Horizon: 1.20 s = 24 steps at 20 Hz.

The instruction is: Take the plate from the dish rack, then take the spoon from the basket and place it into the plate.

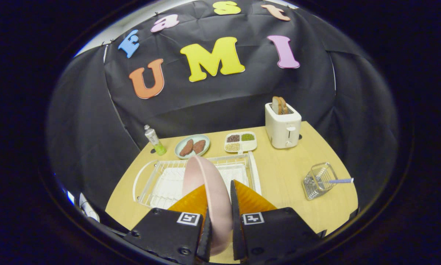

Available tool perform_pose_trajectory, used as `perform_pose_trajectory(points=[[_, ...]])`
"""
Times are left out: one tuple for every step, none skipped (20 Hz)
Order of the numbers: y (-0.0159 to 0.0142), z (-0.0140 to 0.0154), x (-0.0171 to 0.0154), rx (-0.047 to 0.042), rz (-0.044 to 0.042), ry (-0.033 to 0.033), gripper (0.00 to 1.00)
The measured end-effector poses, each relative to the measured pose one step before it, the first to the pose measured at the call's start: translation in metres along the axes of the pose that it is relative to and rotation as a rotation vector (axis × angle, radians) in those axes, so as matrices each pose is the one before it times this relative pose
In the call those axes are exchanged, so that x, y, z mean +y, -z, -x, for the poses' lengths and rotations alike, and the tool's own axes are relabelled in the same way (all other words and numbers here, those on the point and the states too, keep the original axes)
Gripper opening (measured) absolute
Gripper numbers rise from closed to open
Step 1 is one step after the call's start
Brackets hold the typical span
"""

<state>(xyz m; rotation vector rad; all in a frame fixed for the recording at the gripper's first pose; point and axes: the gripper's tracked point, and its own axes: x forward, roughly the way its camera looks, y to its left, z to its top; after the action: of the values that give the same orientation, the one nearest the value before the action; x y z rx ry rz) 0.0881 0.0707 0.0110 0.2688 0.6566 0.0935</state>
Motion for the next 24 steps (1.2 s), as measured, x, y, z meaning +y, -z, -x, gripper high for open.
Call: perform_pose_trajectory(points=[[0.01434,0.00531,0.00069,0.00471,-0.00790,-0.01515,0.29],[0.01214,0.00277,-0.00146,0.00357,-0.00586,-0.00875,0.29],[0.01364,0.00207,-0.00449,0.00058,-0.01195,-0.00492,0.29],[0.01259,-0.00146,-0.00424,0.00179,-0.01716,-0.00404,0.29],[0.01552,-0.00330,-0.00343,0.01167,-0.02270,-0.00933,0.29],[0.01430,-0.00449,-0.00292,0.01805,-0.02809,-0.01320,0.29],[0.01607,-0.00612,-0.00402,0.02713,-0.03733,-0.01846,0.29],[0.01328,-0.00615,-0.00495,0.02755,-0.03319,-0.01349,0.29],[0.01090,-0.00555,-0.00664,0.02441,-0.02651,-0.00870,0.29],[0.00905,-0.00587,-0.00669,0.01956,-0.02152,-0.00424,0.28],[0.00658,-0.00554,-0.00572,0.01121,-0.02041,-0.00234,0.29],[0.00364,-0.00382,-0.00561,0.00864,-0.01601,-0.00182,0.29],[0.00497,-0.00364,-0.00605,0.00555,-0.00988,-0.00086,0.29],[0.00444,-0.00350,-0.00511,0.00700,-0.00660,-0.00002,0.29],[0.00076,0.00030,-0.00187,0.00807,-0.01710,-0.01536,0.28],[0.00171,-0.00435,-0.00165,0.00925,-0.01217,-0.01396,0.29],[0.00097,-0.00082,-0.00310,0.00761,-0.00839,-0.00758,0.29],[0.00011,-0.00140,-0.00526,0.00810,-0.01265,0.00012,0.29],[-0.00062,-0.00269,-0.00513,0.00535,-0.01622,0.00025,0.30],[-0.00056,-0.00248,-0.00425,0.00651,-0.01716,0.00145,0.30],[0.00110,-0.00347,-0.00347,0.00914,-0.01476,0.00095,0.31],[0.00069,-0.00276,-0.00276,0.00731,-0.01423,-0.00358,0.31],[0.00014,0.00054,-0.00120,0.00591,-0.00808,-0.00286,0.32],[-0.00111,-0.00108,-0.00272,0.00088,0.00104,0.00568,0.33]])
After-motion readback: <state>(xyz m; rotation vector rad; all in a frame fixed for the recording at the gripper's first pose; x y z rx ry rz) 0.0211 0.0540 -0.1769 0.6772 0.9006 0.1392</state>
